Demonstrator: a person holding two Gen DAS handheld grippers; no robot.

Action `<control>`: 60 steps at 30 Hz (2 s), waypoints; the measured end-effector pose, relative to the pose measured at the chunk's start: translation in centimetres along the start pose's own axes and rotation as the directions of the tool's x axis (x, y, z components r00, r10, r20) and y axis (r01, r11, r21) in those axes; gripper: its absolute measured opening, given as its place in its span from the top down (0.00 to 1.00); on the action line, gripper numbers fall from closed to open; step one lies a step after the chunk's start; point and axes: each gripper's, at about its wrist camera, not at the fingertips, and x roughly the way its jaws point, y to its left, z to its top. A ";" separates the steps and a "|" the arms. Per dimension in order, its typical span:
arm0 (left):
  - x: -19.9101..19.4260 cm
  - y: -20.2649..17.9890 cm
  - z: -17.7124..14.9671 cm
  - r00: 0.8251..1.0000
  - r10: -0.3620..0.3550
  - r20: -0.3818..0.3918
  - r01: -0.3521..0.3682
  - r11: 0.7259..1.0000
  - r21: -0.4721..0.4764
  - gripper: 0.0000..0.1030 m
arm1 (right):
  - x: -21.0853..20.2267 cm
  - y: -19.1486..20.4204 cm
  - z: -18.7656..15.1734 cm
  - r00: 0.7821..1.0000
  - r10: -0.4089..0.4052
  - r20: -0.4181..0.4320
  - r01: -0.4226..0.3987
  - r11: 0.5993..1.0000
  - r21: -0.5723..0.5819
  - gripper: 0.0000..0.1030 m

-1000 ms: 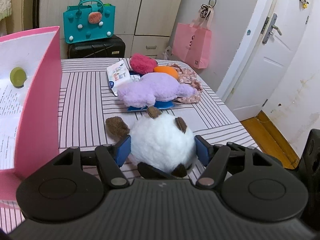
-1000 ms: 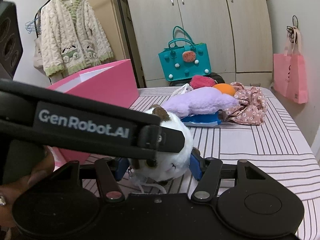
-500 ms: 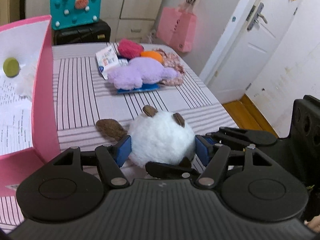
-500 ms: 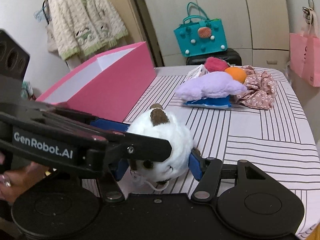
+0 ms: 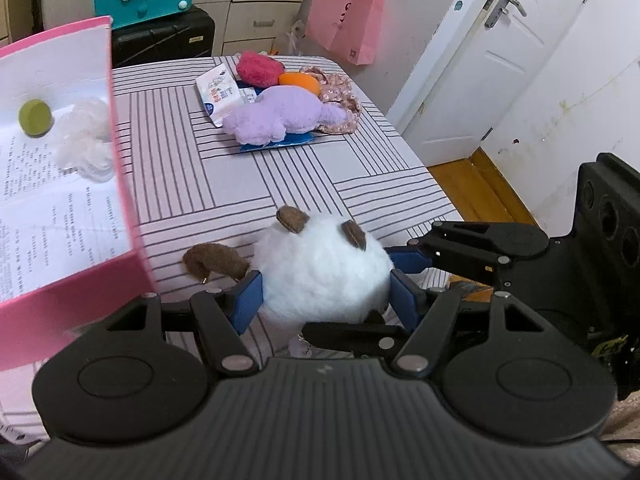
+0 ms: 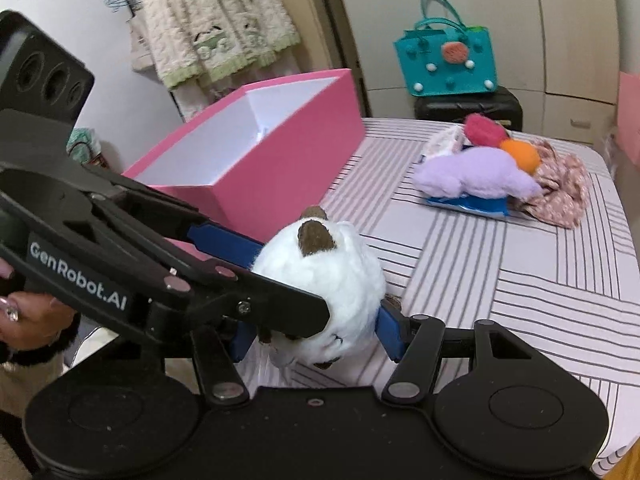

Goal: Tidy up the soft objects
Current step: 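Lift white plush toy with left gripper and carry it over pink box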

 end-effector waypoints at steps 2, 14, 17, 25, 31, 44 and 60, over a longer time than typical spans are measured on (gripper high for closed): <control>-0.8 0.0 -0.1 1.000 0.003 -0.006 -0.003 1.000 -0.019 0.35 | -0.4 0.5 0.3 1.000 0.021 -0.008 -0.021 1.000 -0.006 0.36; -5.9 -0.2 -1.5 1.000 0.023 -0.004 -0.023 0.999 -0.040 0.35 | -2.3 4.6 1.7 0.995 0.096 -0.039 -0.099 0.992 -0.080 0.36; -7.1 0.1 -2.2 0.999 0.033 -0.004 -0.033 0.998 -0.052 0.35 | -2.5 5.9 2.0 0.992 0.114 -0.058 -0.119 0.988 -0.102 0.36; -10.3 1.4 -3.4 0.999 0.045 -0.017 -0.047 0.995 -0.088 0.35 | -2.7 9.5 3.3 0.986 0.147 -0.075 -0.158 0.972 -0.175 0.36; -13.6 2.2 -3.5 0.994 0.091 0.062 -0.086 0.993 -0.080 0.35 | -2.8 11.6 5.1 0.985 0.169 -0.019 -0.168 0.953 -0.253 0.36; -16.1 7.7 -0.7 0.969 0.121 0.217 -0.100 0.989 -0.107 0.35 | 0.9 12.8 10.8 0.980 0.188 0.066 -0.159 0.938 -0.308 0.36; -12.7 15.9 5.8 0.951 0.121 0.284 -0.062 0.976 -0.208 0.35 | 7.7 11.3 17.0 0.981 0.124 0.148 -0.050 0.904 -0.425 0.36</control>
